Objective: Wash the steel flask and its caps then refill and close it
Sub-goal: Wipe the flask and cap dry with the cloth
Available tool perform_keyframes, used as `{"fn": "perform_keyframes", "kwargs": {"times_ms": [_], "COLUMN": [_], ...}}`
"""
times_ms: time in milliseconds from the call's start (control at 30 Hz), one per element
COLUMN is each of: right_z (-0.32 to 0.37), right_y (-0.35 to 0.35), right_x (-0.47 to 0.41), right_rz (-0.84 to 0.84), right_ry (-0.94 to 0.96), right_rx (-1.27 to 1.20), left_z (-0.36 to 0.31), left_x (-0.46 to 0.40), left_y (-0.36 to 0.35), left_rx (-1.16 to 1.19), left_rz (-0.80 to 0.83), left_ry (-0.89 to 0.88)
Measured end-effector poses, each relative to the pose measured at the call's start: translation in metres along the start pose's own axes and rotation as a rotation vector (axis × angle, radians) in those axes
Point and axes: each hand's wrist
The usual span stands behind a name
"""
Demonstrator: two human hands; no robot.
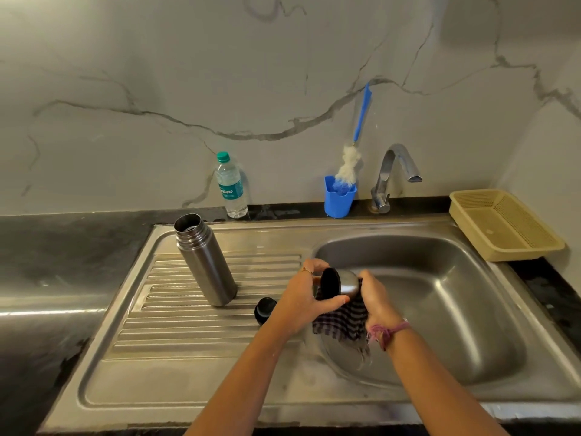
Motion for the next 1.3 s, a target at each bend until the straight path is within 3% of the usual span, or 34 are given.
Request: {"fn": "perform_keyframes", "kwargs": {"times_ms": [400, 733, 867, 1300], "right_z": [-0.012, -0.01, -0.014, -0.019], "right_y": [-0.009, 0.012, 0.021, 0.02], "right_x": [0.0, -0.005, -0.008, -0.002], "right_rz": [0.002, -0.061, 0.031, 0.107], "right_ry": [-0.023, -0.053, -0.107, -0.089], "right_rx": [-0.004, -0.275, -0.34, -0.544], "left_z": [0.018, 0.045, 0.057, 0.073], "left_x": [-0.005, -0.047, -0.056, -0.067], "left_y": [0.027, 0.069, 0.071, 0.064], "left_rx": [-0.175, -0.371, -0.411, -0.494], "left_rz": [-0.069, 0.009, 0.044, 0.059], "left_ry": [-0.088, 0.179, 0.247, 0.314]}}
Point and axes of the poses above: each hand's wrist, its own x-axis away from the middle knuckle, its own y-axis out of the back of the hand, z = x × y, and after that the axes turned 9 degrees about -x, right-handed
